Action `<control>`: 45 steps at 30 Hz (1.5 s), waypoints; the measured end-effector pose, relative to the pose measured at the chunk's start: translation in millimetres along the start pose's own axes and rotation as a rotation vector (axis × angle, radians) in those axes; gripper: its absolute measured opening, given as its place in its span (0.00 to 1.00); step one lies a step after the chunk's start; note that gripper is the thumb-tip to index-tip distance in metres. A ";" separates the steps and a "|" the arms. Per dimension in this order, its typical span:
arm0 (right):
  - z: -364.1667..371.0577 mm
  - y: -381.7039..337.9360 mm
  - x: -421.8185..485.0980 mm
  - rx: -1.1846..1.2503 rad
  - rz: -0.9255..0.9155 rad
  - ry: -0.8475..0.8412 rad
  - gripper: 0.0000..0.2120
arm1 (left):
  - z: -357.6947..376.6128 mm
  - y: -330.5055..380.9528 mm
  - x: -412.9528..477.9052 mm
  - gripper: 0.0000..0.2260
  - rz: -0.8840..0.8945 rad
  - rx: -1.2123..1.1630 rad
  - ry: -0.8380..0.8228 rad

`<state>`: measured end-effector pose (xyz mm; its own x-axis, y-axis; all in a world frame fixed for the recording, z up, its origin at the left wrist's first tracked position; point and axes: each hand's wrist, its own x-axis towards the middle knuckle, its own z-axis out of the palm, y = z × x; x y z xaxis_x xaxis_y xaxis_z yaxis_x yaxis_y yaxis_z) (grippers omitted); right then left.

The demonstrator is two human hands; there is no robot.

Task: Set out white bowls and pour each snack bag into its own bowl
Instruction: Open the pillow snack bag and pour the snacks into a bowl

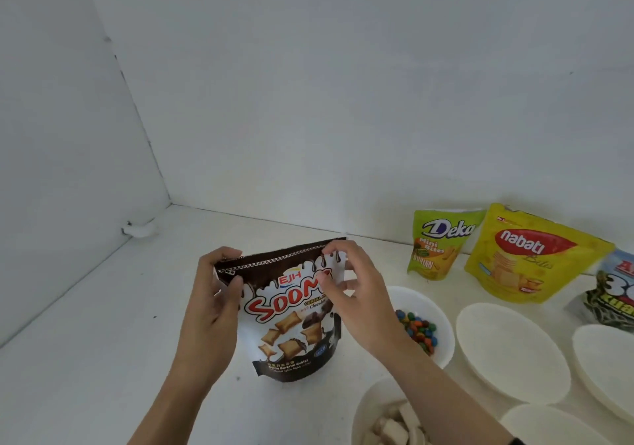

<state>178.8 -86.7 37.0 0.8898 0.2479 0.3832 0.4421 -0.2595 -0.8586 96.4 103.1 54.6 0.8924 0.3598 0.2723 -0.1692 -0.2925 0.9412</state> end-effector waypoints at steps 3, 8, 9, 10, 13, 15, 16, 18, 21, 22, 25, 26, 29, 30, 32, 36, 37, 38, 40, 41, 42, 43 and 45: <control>2.0 -0.2 -17.9 0.024 0.002 0.026 0.17 | -6.4 -9.4 -15.1 0.15 0.027 0.120 -0.085; 0.1 -10.9 -19.0 -0.049 -0.094 0.075 0.09 | -13.1 -12.5 -20.3 0.16 0.100 0.293 -0.029; 0.0 -13.4 -17.6 -0.054 -0.095 0.077 0.08 | -14.4 -10.2 -20.2 0.16 0.127 0.327 -0.014; 0.5 -15.2 -16.3 -0.062 -0.096 0.077 0.08 | -15.7 -8.0 -19.9 0.16 0.143 0.350 -0.009; 4.9 -20.3 -14.0 -0.139 -0.137 0.088 0.08 | -21.1 -3.6 -16.2 0.14 0.124 0.351 -0.047; 8.5 -25.5 -12.4 -0.248 -0.187 0.110 0.09 | -24.3 -1.9 -12.4 0.13 0.106 0.354 -0.095; 10.3 -28.3 -11.3 -0.305 -0.212 0.116 0.09 | -25.7 -1.3 -10.5 0.13 0.106 0.362 -0.108; 14.4 -34.1 -8.7 -0.397 -0.262 0.107 0.07 | -27.1 0.7 -7.9 0.12 0.122 0.378 -0.107; 19.5 -41.5 -3.8 -0.480 -0.341 0.040 0.07 | -27.2 3.6 -5.9 0.13 0.174 0.415 -0.085; 20.8 -43.6 -2.1 -0.488 -0.356 0.008 0.07 | -27.3 4.2 -5.6 0.13 0.188 0.424 -0.082; 24.9 -49.2 3.2 -0.484 -0.377 -0.080 0.08 | -29.2 3.3 -3.1 0.14 0.209 0.415 -0.083; 26.3 -50.4 4.8 -0.477 -0.374 -0.102 0.07 | -30.1 2.2 -1.9 0.14 0.215 0.410 -0.083; 29.2 -51.0 9.1 -0.468 -0.368 -0.130 0.07 | -31.1 -1.6 1.1 0.14 0.217 0.397 -0.084; 30.1 -50.8 10.2 -0.466 -0.371 -0.134 0.07 | -30.7 -2.4 1.5 0.14 0.214 0.391 -0.083; 31.7 -50.3 12.5 -0.453 -0.378 -0.147 0.07 | -29.5 -3.2 2.5 0.15 0.209 0.380 -0.072; 33.2 -49.2 18.5 -0.448 -0.432 -0.145 0.08 | -28.6 -0.9 4.6 0.17 0.222 0.371 -0.032; 33.6 -48.4 19.4 -0.449 -0.446 -0.146 0.09 | -28.8 -1.0 5.2 0.17 0.226 0.369 -0.030; 34.3 -47.3 19.5 -0.448 -0.458 -0.146 0.09 | -29.4 -1.6 5.4 0.18 0.227 0.366 -0.030; 35.7 -44.8 18.4 -0.437 -0.474 -0.134 0.10 | -30.4 -3.5 5.8 0.18 0.218 0.358 -0.026; 35.9 -44.0 17.6 -0.427 -0.474 -0.125 0.10 | -30.8 -4.8 6.1 0.17 0.215 0.351 -0.023; 36.0 -43.6 17.2 -0.415 -0.469 -0.118 0.10 | -31.0 -5.5 6.3 0.17 0.214 0.342 -0.021; 35.9 -44.0 16.9 -0.403 -0.462 -0.118 0.10 | -31.2 -5.8 6.5 0.17 0.214 0.337 -0.021; 36.2 -46.2 17.3 -0.380 -0.427 -0.137 0.09 | -31.4 -5.6 6.3 0.16 0.220 0.336 -0.025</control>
<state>169.6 -36.7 71.0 0.6122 0.5159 0.5992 0.7904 -0.4199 -0.4460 89.8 134.8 57.3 0.8610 0.2355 0.4509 -0.2147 -0.6353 0.7418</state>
